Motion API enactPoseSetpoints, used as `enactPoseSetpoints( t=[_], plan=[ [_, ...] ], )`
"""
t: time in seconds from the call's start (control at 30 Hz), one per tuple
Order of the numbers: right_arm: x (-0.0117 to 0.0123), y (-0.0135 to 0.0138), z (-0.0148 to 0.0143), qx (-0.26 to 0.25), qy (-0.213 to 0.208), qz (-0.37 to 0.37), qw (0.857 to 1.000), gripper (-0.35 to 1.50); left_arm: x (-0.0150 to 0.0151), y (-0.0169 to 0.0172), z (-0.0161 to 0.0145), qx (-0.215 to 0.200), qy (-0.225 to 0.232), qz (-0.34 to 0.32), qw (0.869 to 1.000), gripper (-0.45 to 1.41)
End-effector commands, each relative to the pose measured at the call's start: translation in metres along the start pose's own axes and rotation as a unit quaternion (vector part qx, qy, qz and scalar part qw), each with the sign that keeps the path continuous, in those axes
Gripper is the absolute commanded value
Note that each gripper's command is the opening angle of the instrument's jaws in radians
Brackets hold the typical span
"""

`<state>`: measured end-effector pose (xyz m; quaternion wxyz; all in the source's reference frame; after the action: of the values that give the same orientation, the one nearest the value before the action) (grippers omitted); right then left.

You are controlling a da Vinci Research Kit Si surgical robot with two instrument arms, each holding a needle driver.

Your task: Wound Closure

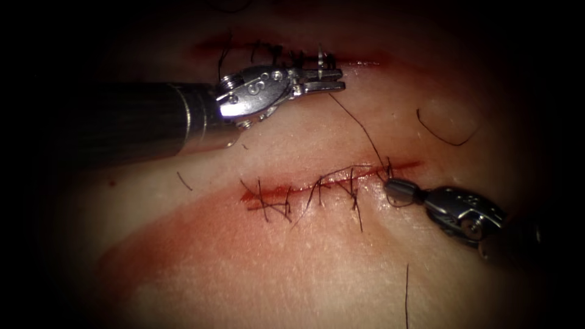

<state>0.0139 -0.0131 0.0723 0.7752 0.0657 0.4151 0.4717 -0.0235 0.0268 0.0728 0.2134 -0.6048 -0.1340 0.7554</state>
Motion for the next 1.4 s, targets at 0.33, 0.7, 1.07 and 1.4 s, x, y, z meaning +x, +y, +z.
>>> enactPoseSetpoints(
  t=[0.33, 0.7, 1.07, 1.4],
  plan=[
    [-0.0030, -0.0011, -0.0003, 0.013, 0.003, -0.007, 1.000, -0.35, 0.0024, -0.0078, 0.0007, 0.028, -0.001, -0.001, 1.000, -0.45],
    [-0.0042, -0.0028, -0.0018, 0.063, -0.002, -0.047, 0.997, -0.35, 0.0040, -0.0107, 0.0014, 0.040, -0.002, 0.004, 0.999, -0.45],
    [-0.0040, -0.0030, -0.0027, 0.095, 0.000, -0.080, 0.992, -0.35, 0.0053, -0.0149, 0.0014, 0.049, -0.001, 0.010, 0.999, -0.45],
    [-0.0044, -0.0030, -0.0029, 0.110, 0.005, -0.091, 0.990, -0.35, 0.0071, -0.0190, 0.0007, 0.057, 0.002, 0.015, 0.998, -0.45]
  ],
)
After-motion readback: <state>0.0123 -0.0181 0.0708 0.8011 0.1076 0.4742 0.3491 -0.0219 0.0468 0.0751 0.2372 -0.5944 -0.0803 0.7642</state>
